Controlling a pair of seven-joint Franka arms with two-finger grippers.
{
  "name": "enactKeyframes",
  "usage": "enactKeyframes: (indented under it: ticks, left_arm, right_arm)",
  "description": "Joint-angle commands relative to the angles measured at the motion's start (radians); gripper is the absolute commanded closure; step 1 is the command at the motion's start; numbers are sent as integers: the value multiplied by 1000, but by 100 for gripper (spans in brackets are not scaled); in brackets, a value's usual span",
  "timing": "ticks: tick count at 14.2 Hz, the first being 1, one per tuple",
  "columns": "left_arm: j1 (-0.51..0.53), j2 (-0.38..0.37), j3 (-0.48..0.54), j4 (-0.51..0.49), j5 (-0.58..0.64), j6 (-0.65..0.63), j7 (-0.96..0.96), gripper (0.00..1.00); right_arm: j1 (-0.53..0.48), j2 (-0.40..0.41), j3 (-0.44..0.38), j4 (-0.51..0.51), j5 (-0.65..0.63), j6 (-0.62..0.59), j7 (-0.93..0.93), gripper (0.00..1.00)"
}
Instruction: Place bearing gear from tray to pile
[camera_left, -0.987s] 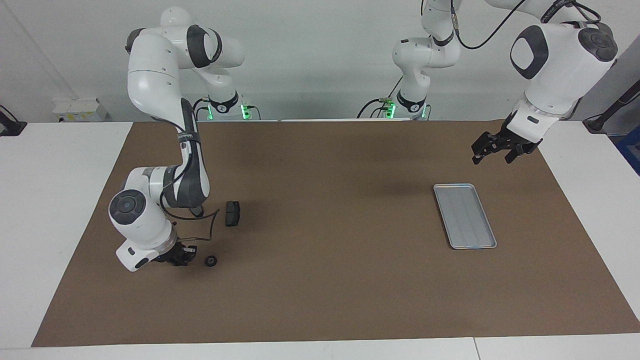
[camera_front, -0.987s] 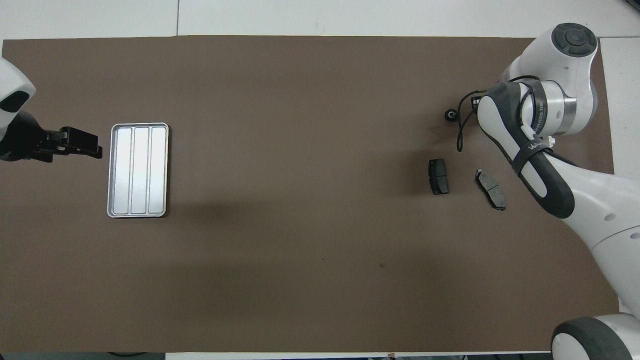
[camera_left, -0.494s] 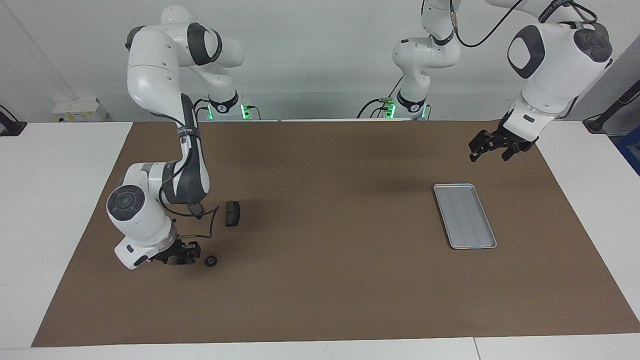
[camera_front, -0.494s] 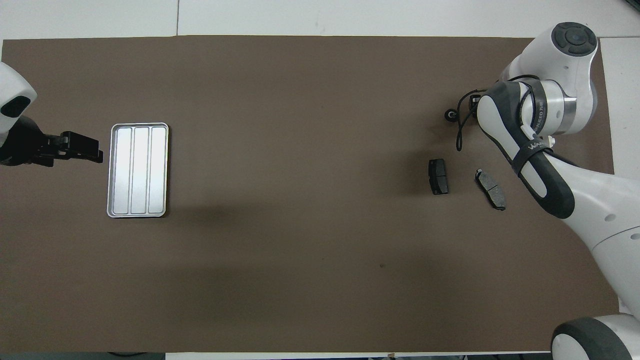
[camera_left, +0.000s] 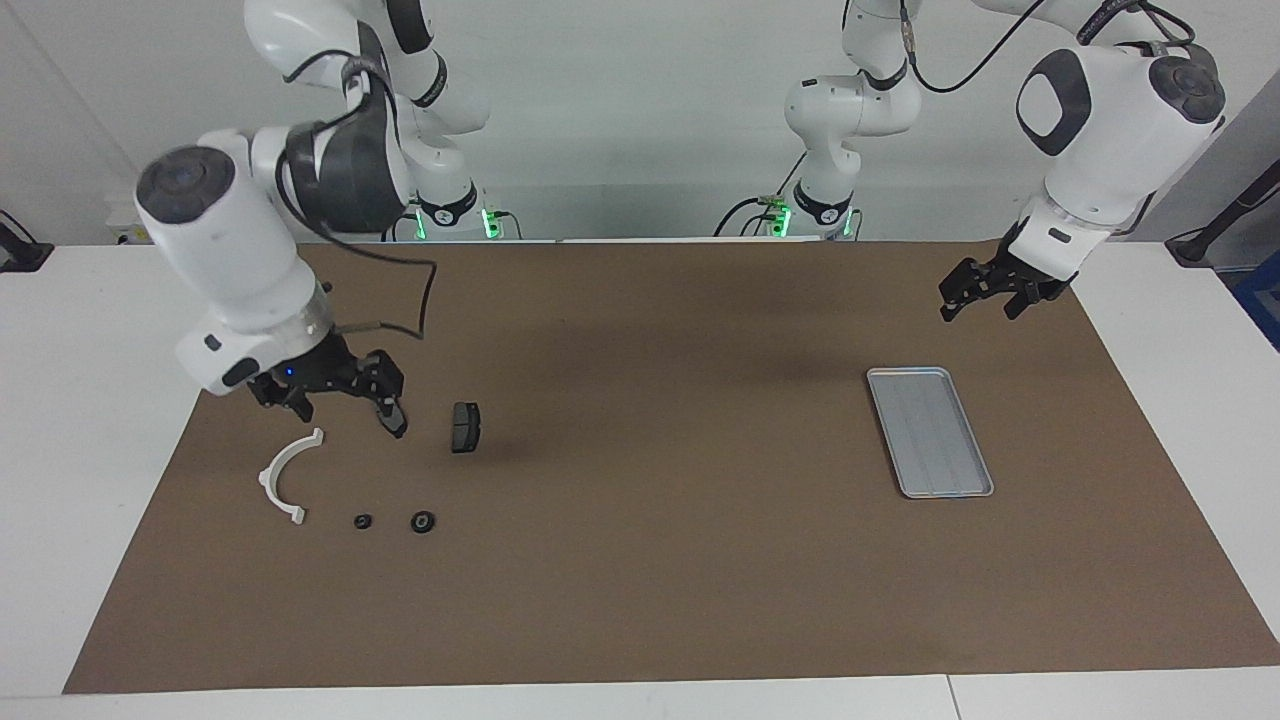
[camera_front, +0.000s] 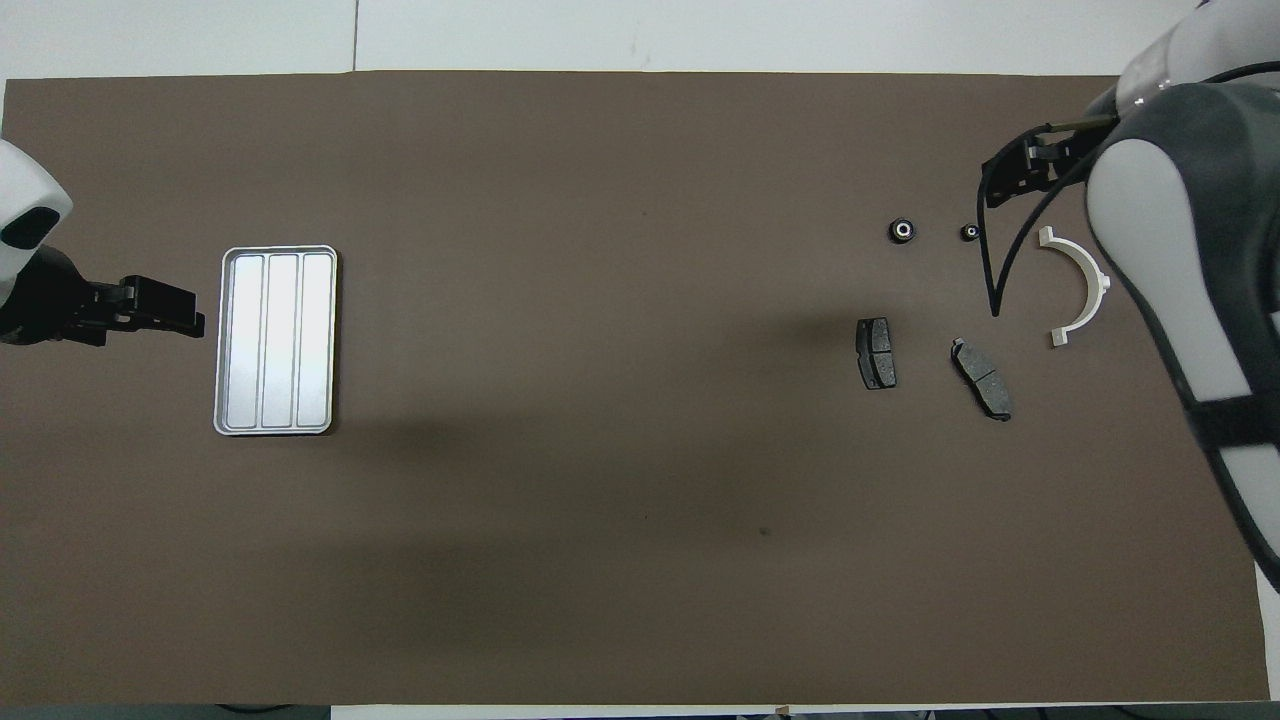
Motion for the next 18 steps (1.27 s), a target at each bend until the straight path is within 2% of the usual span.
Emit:
enactKeyframes:
  ticks: [1,4,6,13,18]
  left_arm:
    - [18,-31,-17,-34,14,27,14,0]
    - [8,-31,-15,-33,13,24,11,0]
    - [5,-32,-17,-33,13,24,10,0]
    - [7,-35,-15,-30,13,24,10,0]
    - [7,-40,-15,-30,13,24,10,0]
  right_arm:
    - [37,-123,-35,-44,30,-38,-13,0]
    - [46,-208,-40,-52,-5,-95,-13,0]
    - [48,-246,-49,-96,-8,-109,-13,0]
    - [48,-406,-52,-346,-7,-23,-16,0]
    - [46,-460,-52,-399,-7,-35,-14,0]
